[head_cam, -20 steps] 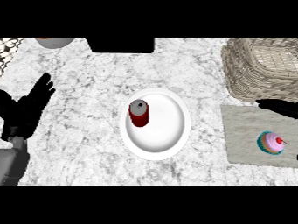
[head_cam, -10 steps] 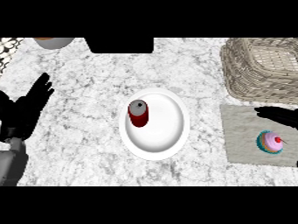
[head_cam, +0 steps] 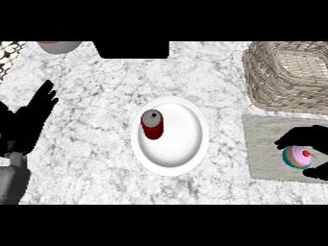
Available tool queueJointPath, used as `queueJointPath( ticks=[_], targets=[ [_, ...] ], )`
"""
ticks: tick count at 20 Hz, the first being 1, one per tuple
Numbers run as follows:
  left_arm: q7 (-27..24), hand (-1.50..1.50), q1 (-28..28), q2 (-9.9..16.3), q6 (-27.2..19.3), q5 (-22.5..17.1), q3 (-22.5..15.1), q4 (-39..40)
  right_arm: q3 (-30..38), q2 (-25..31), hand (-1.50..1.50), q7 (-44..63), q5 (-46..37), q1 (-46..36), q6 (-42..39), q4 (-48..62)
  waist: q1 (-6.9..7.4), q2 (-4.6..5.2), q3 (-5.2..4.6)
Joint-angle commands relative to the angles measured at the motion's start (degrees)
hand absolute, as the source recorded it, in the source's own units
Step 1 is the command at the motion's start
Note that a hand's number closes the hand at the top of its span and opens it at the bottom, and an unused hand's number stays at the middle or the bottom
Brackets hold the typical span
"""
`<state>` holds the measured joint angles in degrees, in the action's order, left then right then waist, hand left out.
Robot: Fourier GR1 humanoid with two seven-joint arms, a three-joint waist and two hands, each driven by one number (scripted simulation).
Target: Pick the cupcake from the placemat and place it in the basket
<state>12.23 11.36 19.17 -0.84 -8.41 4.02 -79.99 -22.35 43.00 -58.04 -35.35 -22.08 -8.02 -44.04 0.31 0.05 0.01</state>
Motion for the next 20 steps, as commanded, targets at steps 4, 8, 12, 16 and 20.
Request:
queueJointPath(
  ticks=[4, 8, 12, 16, 20],
  targets=[
    [1.20, 0.00, 0.27, -0.84, 0.26, 1.04, 0.81, -0.98, 1.20, -3.71, 1.50, -4.74, -5.76, -0.97, 3.60, 2.54, 0.03, -0.01, 0.01],
    [-0.87, 0.00, -1.13, -2.00, 0.30, 1.70, 0.88, -0.94, 1.16, -4.86, 1.50, -7.29, -7.94, 1.14, 6.40, 4.35, 0.07, 0.00, 0.02],
    [0.30, 0.00, 2.50, -0.12, 0.13, 1.87, 3.19, 3.49, 0.76, -9.13, 1.50, 10.98, -6.44, 8.03, 4.39, -10.96, -1.87, -0.42, -0.14],
    [0.92, 0.00, -1.94, 0.66, 0.81, 0.99, 3.47, 0.15, 1.07, -18.45, 1.50, 27.48, -5.60, 12.58, 6.24, -13.71, -3.83, -1.80, -0.44],
    [0.98, 0.00, -1.94, -0.63, 0.46, 0.84, 2.88, -0.56, -1.79, -22.67, 1.50, 37.67, -7.83, 17.08, 5.74, -23.85, -3.75, -1.40, -0.37]
  ],
)
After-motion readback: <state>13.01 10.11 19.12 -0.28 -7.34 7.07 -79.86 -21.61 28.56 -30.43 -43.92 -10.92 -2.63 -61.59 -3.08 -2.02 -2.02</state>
